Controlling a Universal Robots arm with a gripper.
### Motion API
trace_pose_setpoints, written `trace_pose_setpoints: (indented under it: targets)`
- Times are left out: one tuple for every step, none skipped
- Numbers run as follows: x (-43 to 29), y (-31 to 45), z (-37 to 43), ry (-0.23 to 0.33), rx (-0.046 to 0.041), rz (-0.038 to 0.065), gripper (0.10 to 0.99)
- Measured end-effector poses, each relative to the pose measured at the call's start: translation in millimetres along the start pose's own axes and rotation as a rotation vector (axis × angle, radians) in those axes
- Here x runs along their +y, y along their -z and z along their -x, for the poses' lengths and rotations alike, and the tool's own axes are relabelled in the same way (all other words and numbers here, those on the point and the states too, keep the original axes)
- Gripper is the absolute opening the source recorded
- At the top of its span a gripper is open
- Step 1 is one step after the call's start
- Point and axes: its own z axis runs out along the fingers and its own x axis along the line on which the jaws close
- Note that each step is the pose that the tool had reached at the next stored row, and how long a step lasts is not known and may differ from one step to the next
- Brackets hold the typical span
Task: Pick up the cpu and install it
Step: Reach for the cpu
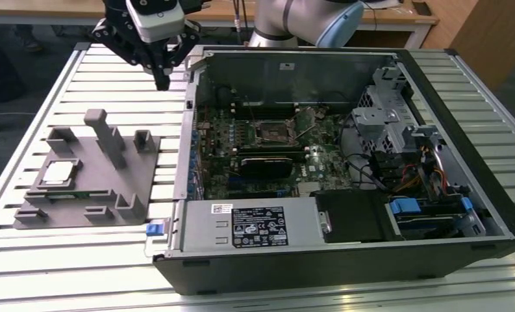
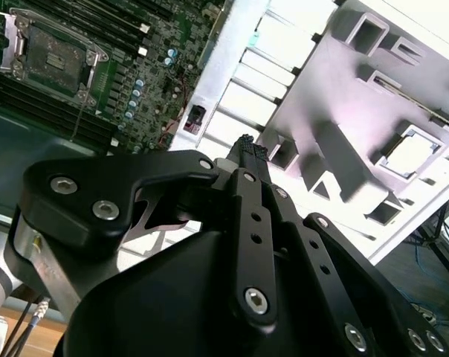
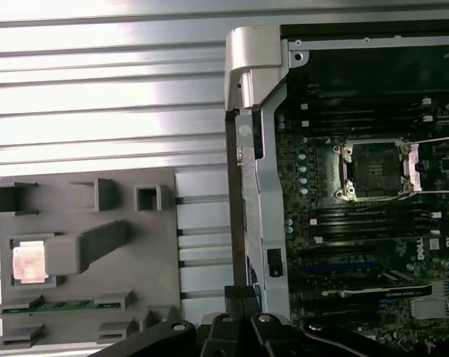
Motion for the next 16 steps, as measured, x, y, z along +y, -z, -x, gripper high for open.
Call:
trace_pose_setpoints:
  targets:
    - [-0.1,-0.1,-1.3,0.000,0.0000,0.000,0.106]
    - [-0.2,-0.1,-2.5,0.000,0.0000,0.000,0.106]
    - [-0.3,-0.1,-3.8,0.000,0.0000,0.000,0.106]
    - [-0.4,-0.2,-5.1,0.000,0.0001,0.000,0.106]
    - [-0.5,-0.2,-6.4,0.000,0.0001,0.000,0.106]
    - [-0.6,-0.3,-7.7,0.000,0.0001,0.000,0.106]
    - [-0.7,-0.3,-9.0,0.000,0.0000,0.000,0.106]
    - [-0.8,-0.4,-10.0,0.000,0.0001,0.000,0.106]
    - [-0.8,-0.4,-10.9,0.000,0.0001,0.000,0.106]
    - [-0.9,-0.5,-11.8,0.000,0.0000,0.000,0.106]
    - [-1.0,-0.6,-12.8,0.000,0.0000,0.000,0.106]
    - [-1.1,-0.7,-13.7,0.000,0.0001,0.000,0.106]
    - [-1.2,-0.7,-14.7,0.000,0.0001,0.000,0.106]
    - [-1.2,-0.8,-15.6,0.000,0.0001,0.000,0.106]
    - [-1.3,-0.9,-16.6,0.000,0.0000,0.000,0.106]
    - [-1.4,-0.9,-17.6,0.000,0.0001,0.000,0.106]
